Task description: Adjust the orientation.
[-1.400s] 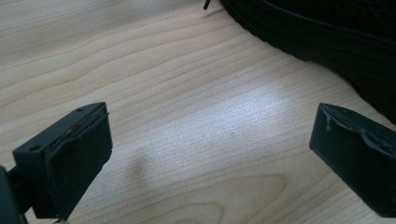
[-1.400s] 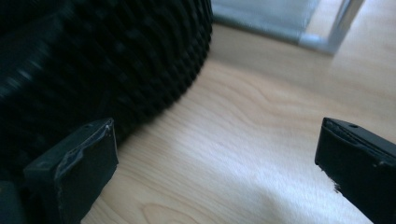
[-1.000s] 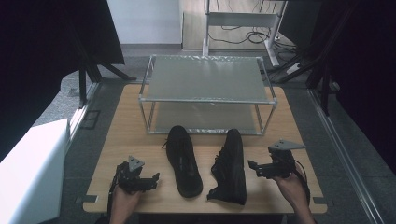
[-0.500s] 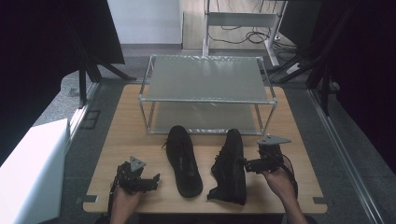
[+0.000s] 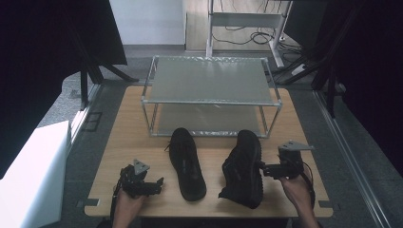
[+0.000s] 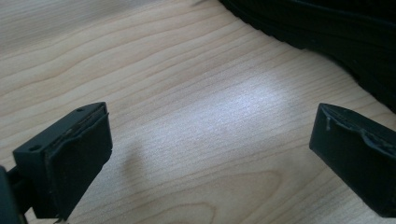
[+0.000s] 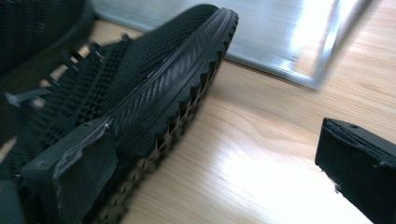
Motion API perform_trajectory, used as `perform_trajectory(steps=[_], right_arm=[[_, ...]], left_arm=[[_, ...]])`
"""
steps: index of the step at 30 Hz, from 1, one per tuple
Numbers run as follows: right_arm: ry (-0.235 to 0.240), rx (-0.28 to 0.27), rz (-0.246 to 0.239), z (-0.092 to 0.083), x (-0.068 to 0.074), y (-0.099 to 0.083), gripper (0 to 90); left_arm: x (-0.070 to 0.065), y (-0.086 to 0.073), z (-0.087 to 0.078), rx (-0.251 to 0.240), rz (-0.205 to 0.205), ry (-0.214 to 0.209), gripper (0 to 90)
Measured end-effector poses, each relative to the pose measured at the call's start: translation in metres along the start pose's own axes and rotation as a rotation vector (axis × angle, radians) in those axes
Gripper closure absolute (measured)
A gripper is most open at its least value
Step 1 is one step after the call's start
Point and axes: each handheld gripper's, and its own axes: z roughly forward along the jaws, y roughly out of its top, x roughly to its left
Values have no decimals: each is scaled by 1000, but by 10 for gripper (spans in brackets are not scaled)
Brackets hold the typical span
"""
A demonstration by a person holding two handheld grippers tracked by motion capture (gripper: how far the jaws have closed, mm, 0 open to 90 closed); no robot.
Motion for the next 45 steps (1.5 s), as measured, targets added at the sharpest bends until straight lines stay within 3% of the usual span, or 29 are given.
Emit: perform_trajectory(steps=[3,7,12,13,18,20,25,31,32,36,45], right_arm=[[-40,-7,8,-6,-9,-9,0],[-48,-8,46,-9,-19,-20,29],[-86,22,41,-8,-25,-28,74],[-83,27,68,-7,-30,-33,78],[-77,47,113,-4,-41,-42,79],[-51,39,136,-3,-43,-44,77],[-55,33,139,-3,-45,-45,69],[-40,18,179,-3,-51,-53,57],[-14,0,200,-5,-53,-54,47],[17,-25,226,-7,-54,-55,34],[57,-49,244,-13,-51,-56,21]], left_arm=[[-1,0,1,4,6,-1,0],[-2,1,2,6,9,-2,0],[-2,1,2,8,14,0,0],[-2,1,2,7,14,-2,0],[-3,1,2,10,17,-1,0],[-3,1,2,13,20,0,0],[-5,2,3,27,20,-3,0],[-5,2,2,24,-4,-10,0],[-5,3,0,19,-10,-11,0],[-8,4,-2,10,-12,-7,9],[-13,5,-6,-2,-14,-9,21]])
